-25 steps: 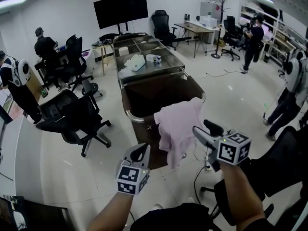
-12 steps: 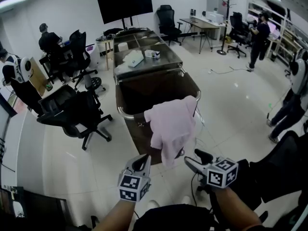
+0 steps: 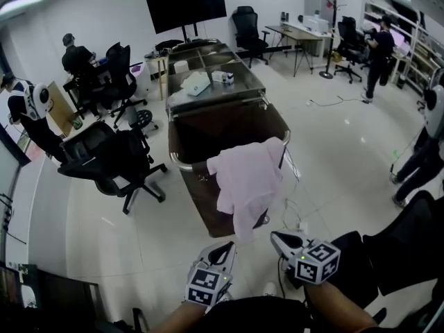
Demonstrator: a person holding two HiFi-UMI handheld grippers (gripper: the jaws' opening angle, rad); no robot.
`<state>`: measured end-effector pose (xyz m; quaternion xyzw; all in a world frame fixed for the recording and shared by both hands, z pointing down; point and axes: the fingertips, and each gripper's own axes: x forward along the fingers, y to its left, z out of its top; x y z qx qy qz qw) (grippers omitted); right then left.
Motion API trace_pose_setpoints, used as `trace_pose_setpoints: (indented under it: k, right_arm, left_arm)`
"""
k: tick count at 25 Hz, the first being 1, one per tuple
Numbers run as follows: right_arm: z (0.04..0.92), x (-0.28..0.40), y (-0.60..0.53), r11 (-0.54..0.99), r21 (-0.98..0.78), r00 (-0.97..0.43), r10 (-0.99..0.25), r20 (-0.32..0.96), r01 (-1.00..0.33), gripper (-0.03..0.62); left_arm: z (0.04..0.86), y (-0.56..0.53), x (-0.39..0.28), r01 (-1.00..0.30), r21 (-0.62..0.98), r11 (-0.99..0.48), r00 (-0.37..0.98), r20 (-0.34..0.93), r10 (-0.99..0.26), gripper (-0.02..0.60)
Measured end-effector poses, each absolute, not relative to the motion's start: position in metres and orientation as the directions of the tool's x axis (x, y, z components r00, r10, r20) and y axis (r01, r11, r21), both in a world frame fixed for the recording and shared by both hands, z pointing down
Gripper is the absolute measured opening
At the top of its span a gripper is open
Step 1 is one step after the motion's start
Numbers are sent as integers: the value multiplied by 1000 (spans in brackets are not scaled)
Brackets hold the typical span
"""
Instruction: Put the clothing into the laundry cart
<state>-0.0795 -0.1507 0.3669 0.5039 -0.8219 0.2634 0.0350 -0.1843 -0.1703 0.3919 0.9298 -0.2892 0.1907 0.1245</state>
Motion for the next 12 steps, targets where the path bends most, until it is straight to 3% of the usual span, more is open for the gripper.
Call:
trace_pose_setpoints:
  k: [12]
  right_arm:
    - [370, -78, -144, 337, -431, -498, -796, 343, -837, 2]
  left_arm:
    - [391, -168, -186, -582, 106, -806, 761, 421, -494, -2]
